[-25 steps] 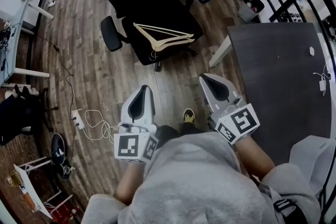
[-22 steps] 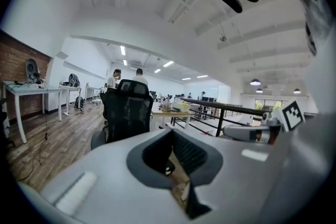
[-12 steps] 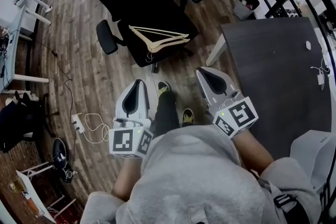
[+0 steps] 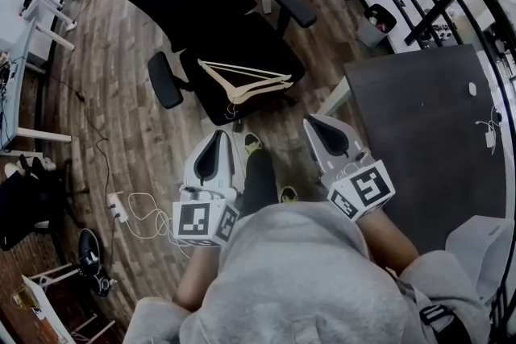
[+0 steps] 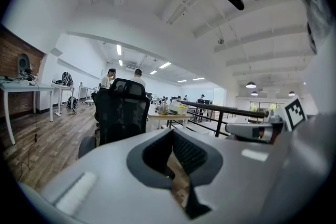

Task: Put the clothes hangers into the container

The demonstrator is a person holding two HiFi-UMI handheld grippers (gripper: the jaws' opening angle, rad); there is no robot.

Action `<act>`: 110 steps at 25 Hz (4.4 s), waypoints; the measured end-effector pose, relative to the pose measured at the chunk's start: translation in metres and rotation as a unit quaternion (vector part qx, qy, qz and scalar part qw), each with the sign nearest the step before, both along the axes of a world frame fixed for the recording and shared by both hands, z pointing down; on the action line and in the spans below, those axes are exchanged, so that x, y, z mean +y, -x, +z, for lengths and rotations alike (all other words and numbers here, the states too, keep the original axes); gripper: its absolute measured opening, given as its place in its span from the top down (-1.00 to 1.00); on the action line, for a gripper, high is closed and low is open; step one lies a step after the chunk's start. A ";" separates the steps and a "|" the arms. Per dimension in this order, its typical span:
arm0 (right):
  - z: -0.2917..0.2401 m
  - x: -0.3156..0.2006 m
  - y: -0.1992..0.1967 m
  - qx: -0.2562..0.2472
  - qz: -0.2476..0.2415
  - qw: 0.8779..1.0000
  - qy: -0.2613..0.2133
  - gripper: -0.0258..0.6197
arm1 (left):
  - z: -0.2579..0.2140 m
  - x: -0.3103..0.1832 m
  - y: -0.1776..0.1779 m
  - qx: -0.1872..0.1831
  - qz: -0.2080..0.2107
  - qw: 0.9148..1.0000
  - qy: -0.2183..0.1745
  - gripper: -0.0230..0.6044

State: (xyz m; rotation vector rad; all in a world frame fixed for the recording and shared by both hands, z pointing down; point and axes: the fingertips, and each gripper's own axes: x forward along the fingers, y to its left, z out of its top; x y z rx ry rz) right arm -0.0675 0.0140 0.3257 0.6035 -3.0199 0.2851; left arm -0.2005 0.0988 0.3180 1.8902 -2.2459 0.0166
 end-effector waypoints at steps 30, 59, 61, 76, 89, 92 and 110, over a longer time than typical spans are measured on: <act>0.017 -0.173 0.206 0.029 0.043 0.996 0.068 0.92 | 0.044 -0.173 0.188 0.058 0.001 0.997 0.050 0.89; 0.030 -0.250 0.223 0.086 0.105 0.990 0.047 0.92 | 0.081 -0.229 0.241 0.071 0.044 0.994 0.068 0.89; 0.033 -0.254 0.222 0.087 0.101 0.990 0.053 0.92 | 0.081 -0.232 0.240 0.074 0.041 0.994 0.066 0.89; 0.033 -0.271 0.220 0.079 0.069 0.993 0.055 0.92 | 0.061 -0.262 0.225 0.042 0.040 0.997 0.054 0.74; 0.093 -0.277 0.206 0.104 0.046 0.988 0.103 0.92 | 0.131 -0.277 0.194 0.023 0.088 0.986 0.137 0.44; 0.120 -0.280 0.209 0.121 0.040 0.986 0.110 0.92 | 0.156 -0.284 0.192 0.006 0.101 0.982 0.157 0.42; 0.253 -0.282 0.200 0.166 0.023 0.974 0.155 0.92 | 0.391 -0.299 0.146 -0.108 0.253 0.894 0.354 0.26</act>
